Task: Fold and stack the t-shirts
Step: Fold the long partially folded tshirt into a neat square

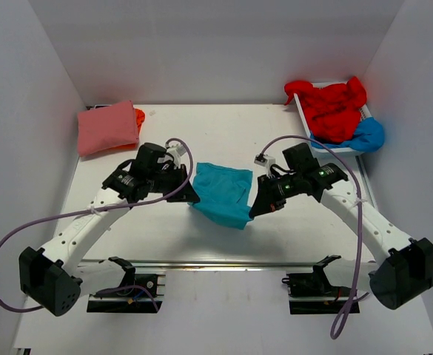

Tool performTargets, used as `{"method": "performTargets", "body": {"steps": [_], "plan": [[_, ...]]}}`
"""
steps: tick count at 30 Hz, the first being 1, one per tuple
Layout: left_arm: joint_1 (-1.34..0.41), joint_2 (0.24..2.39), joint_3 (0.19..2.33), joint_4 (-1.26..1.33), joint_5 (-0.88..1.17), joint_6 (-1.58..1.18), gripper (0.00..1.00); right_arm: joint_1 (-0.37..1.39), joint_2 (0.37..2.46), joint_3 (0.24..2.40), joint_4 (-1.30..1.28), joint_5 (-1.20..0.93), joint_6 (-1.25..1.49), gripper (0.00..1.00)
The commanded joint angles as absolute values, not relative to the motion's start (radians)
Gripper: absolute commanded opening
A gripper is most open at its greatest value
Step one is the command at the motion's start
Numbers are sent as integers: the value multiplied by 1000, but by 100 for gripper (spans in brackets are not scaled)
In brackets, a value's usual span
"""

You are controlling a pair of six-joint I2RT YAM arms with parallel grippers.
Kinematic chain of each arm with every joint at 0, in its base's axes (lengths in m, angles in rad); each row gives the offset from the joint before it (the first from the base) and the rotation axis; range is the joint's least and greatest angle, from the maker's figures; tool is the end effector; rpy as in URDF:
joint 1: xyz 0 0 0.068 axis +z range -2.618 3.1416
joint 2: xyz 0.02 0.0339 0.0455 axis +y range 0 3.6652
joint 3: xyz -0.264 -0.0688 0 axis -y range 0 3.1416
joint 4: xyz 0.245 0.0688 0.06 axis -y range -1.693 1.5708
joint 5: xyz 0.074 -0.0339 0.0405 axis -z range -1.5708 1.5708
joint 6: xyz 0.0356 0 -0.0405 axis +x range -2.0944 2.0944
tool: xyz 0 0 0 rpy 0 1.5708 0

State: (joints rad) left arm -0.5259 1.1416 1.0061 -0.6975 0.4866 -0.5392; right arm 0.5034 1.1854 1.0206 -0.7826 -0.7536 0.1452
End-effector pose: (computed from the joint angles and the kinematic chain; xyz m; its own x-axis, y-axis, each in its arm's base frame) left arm 0.1922 -0.1308 0.3019 -0.9167 0.0073 -0.3996 0.2856 0.7112 -0.6423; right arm 0.1903 0.1326 0.2960 -0.8052 -0.3230 -0.4973 -0.5914 0.4980 0.6342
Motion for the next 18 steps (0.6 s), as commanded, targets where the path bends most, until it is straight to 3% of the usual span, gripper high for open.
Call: {"method": "performTargets", "body": {"steps": [1,12,18], "plan": [[-515,1147,1057,-747,411,-528,0,476,1201,1043,-707,-802,146,0],[-506,1244,1156,-690,141,-614,1,390,1298,902,-273,-1025,352,0],[-488,1336,1190,-626,100,-624,2,351,1370,859,-117,-1115,429,0]]}}
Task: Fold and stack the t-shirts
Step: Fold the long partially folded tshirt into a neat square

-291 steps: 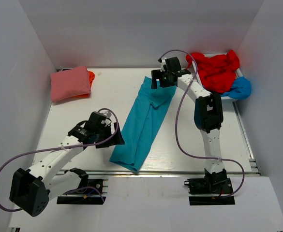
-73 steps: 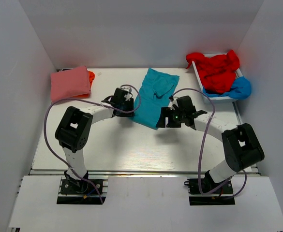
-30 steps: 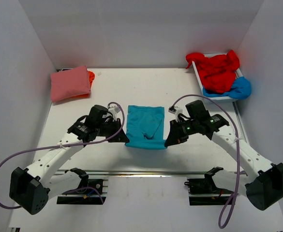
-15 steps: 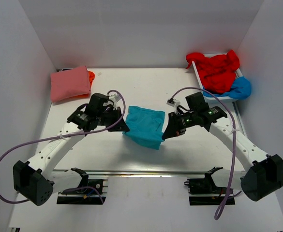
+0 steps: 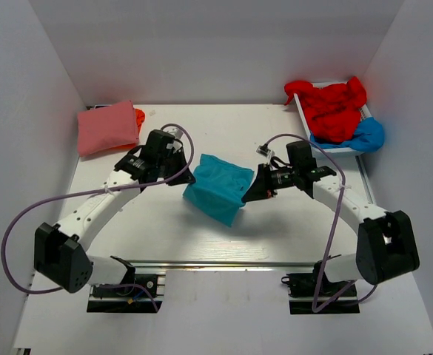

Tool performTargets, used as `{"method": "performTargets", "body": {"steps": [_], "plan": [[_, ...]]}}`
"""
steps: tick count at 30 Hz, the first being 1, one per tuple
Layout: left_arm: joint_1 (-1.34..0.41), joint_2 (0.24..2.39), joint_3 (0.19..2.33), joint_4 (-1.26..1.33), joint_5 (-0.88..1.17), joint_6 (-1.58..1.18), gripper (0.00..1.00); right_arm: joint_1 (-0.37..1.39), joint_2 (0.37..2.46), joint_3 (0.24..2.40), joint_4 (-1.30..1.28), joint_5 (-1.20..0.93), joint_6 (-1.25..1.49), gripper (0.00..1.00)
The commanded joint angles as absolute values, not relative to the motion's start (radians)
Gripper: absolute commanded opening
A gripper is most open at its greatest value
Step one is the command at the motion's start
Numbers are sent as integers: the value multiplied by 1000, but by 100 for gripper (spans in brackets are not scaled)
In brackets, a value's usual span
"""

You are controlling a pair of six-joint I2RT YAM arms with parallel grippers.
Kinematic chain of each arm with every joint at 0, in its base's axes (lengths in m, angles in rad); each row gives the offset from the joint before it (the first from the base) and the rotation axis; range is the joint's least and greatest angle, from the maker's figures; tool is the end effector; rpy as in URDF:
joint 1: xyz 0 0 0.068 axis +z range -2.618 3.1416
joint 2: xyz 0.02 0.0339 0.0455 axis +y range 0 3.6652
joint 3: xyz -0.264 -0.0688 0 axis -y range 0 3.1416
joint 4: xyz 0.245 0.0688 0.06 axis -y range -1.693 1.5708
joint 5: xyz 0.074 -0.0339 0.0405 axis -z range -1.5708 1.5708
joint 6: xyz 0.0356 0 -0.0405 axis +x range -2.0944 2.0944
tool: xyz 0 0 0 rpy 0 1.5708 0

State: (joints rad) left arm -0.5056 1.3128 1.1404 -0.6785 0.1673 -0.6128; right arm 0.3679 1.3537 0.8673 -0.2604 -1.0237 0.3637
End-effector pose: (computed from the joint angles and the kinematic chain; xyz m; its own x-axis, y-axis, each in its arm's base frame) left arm 0.2388 -0.1390 0.3038 -0.8680 -0.1677 -0.4673 0.0909 0.8716 -0.4816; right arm 0.2463 0.1275 0.2470 -0.8670 -0.1358 -0.4795 -0.4959 0.3299 0.8033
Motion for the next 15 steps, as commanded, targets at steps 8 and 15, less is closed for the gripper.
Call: {"method": "performTargets", "body": {"steps": [8,15], "plan": [[-437,1509,1302,-560,71,-624,2,285,1560,830,281,-1215,636,0],[-388,1729,1451,-506,188,-603,5,250,1704,861,391,-1241,728,0]]}}
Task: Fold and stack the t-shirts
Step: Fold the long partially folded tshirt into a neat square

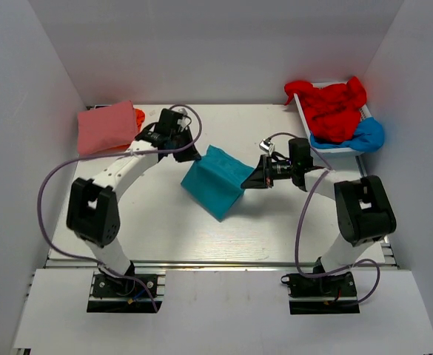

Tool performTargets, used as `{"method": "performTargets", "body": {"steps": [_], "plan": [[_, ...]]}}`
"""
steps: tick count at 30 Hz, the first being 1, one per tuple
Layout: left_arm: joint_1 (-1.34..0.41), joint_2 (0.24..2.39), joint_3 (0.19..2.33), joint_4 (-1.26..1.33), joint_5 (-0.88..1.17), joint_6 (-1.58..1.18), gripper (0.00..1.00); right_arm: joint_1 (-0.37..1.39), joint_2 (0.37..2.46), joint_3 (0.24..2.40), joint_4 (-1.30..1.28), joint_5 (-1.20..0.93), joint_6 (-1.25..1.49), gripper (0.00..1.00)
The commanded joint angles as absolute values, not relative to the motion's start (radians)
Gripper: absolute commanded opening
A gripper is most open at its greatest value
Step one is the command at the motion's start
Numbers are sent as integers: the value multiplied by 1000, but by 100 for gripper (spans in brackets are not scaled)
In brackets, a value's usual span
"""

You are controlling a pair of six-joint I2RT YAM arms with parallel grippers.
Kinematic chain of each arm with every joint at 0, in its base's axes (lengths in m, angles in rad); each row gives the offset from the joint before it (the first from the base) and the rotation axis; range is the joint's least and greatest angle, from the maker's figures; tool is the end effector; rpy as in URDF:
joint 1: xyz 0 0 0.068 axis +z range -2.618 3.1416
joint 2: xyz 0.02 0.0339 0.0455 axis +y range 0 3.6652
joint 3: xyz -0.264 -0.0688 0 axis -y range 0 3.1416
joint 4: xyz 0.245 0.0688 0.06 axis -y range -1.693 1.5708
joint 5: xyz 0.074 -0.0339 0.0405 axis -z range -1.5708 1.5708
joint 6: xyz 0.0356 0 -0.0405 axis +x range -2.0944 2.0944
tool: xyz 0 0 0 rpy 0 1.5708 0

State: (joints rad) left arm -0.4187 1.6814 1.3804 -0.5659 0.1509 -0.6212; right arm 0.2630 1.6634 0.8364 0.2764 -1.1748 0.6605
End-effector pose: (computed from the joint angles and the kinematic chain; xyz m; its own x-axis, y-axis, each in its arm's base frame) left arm 0.3373 -0.1560 0.2773 -0.8520 -0.2506 -0.4596 -0.0062 0.8827 -0.4699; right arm 0.3094 0.1173 0.1908 -0.9263 -0.0043 -0.3768 -0.3688 0.2162 0.9040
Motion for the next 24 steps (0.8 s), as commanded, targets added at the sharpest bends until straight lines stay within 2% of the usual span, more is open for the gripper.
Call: {"method": "performTargets", "body": {"steps": [1,4,7,8,9,11,12,13,15,18,19,20,24], "plan": [[-379,1788,1469,-506,208,-594,5,239,1718,876,429,-1241,741,0],[-361,1870,1531,-448,285,-594,5,219,1782,906,537,-1244,811,0],[-342,1965,1617,-428,348,-594,12,204,1853,949,566,-1229,851,0],[-342,1994,1617,-408,366,-603,28,203,1862,980,571,-1224,844,0],[-342,2003,1629,-364,376,-603,37,198,1897,992,566,-1220,842,0],[-322,2023,1649,-319,396,-623,54,169,1925,1044,572,-1204,848,27],[-322,2035,1664,-307,396,-623,99,151,1934,1057,563,-1192,839,37],[-322,2063,1714,-307,396,-623,99,143,1968,1084,543,-1162,830,90],[-310,2091,1775,-316,408,-614,99,115,1993,1133,459,-1117,740,90],[-310,2111,1839,-331,408,-589,99,107,1977,1245,192,-972,553,90],[-310,2111,1839,-340,417,-572,99,112,1953,1256,28,-921,458,90],[-310,2102,1839,-341,429,-562,99,113,1913,1262,2,-767,392,90],[-320,2008,1720,-302,391,-471,99,124,1784,1195,-118,-557,286,90]]}}
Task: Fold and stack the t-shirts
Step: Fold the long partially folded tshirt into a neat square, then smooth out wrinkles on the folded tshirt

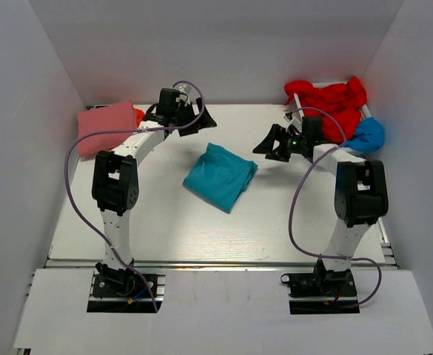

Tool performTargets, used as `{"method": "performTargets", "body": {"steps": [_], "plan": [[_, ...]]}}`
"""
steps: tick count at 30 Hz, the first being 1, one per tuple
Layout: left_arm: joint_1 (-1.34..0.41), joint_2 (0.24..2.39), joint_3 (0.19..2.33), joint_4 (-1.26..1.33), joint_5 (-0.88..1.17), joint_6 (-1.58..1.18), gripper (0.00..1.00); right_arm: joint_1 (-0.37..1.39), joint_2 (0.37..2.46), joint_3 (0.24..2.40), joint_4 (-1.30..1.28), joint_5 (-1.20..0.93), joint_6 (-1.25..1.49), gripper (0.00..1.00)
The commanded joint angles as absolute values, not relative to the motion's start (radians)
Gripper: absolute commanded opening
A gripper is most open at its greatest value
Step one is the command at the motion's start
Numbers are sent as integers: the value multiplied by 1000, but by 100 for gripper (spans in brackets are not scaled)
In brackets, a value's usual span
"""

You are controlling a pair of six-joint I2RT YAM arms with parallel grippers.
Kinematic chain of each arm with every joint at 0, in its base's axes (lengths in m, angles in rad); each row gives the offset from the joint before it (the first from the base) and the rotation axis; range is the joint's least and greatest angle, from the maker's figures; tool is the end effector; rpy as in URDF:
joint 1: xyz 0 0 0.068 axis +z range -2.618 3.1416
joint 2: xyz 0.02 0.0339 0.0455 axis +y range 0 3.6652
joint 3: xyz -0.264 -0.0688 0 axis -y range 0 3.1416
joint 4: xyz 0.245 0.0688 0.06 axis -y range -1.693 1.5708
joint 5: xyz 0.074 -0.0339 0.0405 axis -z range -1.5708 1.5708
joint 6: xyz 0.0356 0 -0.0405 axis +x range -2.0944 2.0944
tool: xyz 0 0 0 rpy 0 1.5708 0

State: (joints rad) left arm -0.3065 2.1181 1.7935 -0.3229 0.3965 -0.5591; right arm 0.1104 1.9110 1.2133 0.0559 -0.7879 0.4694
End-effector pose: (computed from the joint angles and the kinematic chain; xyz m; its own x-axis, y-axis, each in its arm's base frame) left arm 0.4668 -0.1621 0.2532 -0.7909 -0.2629 -0.5526 0.1799 0.7633 -0.6205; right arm 0.4085 0.0707 0.1916 -0.8211 0.2300 -0.5224 -0.3035 0.5993 0.7408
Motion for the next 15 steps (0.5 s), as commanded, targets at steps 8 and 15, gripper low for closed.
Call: {"method": "performTargets", "body": {"steps": [8,15], "plan": [[-334,1891,1453,-106,416,-86,99,173,1686,1091,-97,-554,46,90],[-334,1991,1497,-106,532,115,80,207,1772,1143,-54,-618,9,90]]}}
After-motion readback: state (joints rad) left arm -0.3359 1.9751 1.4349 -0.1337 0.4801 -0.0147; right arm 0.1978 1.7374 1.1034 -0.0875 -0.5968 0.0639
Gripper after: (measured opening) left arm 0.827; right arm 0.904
